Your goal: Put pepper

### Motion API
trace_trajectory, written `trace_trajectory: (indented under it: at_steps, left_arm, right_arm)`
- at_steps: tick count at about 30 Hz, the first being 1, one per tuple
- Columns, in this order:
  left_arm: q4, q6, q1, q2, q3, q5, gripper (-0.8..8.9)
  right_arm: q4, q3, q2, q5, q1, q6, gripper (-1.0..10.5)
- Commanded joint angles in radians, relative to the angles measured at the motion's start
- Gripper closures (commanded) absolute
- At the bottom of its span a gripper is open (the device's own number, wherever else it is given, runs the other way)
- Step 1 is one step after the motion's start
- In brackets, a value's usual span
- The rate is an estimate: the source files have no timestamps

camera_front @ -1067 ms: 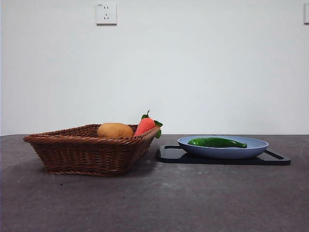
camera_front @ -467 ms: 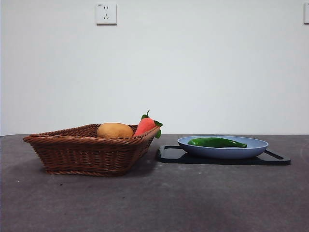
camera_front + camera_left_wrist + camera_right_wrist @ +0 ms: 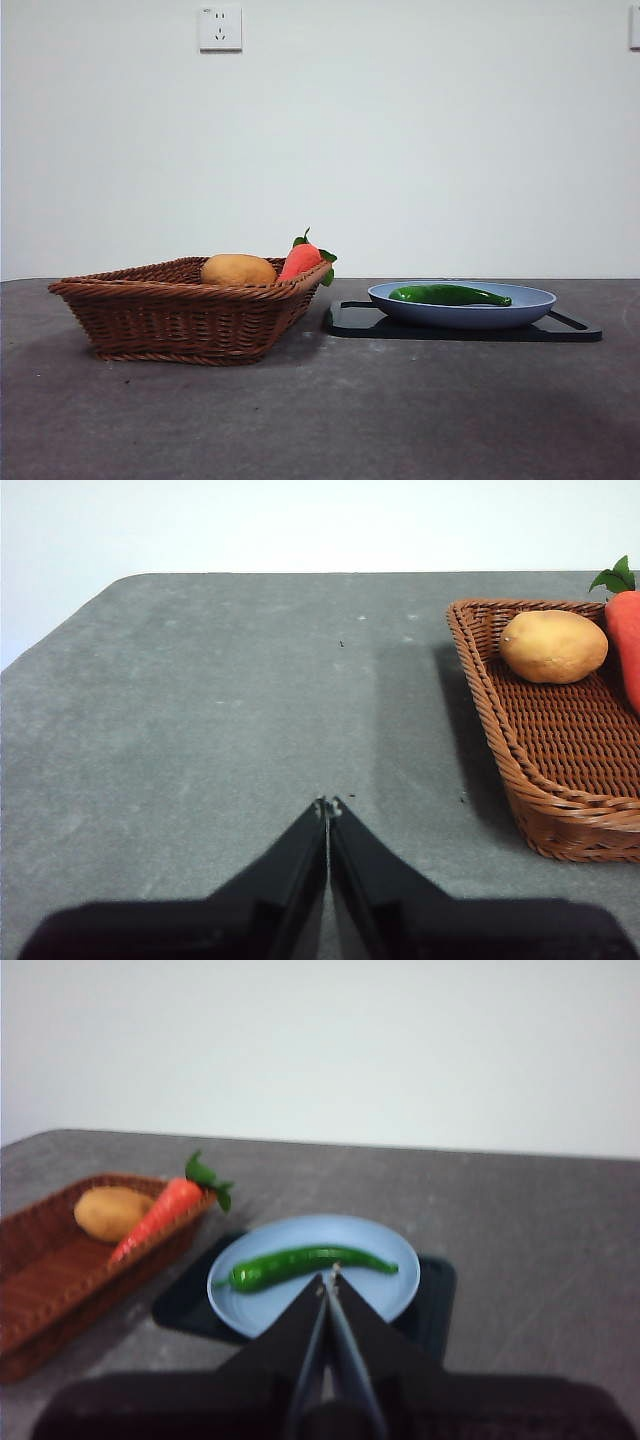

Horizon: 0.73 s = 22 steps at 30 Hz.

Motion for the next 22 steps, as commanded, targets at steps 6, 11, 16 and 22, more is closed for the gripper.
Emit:
trace_trajectory:
  at_steps: [6, 11, 16, 22]
  left_arm:
    - [0.011, -0.007, 0.003, -0.003, -0.006, 0.006, 8.05]
    - [0.011, -0.007, 0.003, -0.003, -0.006, 0.005, 8.05]
    - [0.011, -0.006, 0.003, -0.003, -0.006, 0.006, 8.05]
    - [0.011, -0.007, 0.003, -0.003, -0.006, 0.006, 8.05]
  right_arm:
    - [0.021, -0.127, -0.089, 0.004, 0.000, 0.027, 9.4]
    - [0.020, -0.169, -0.115, 0.005, 0.000, 0.045, 9.4]
    - [0.020, -0.202, -0.124, 0.004, 0.000, 0.064, 9.4]
    - [-0.021, -0.203, -0.124, 0.004, 0.000, 0.067, 9.4]
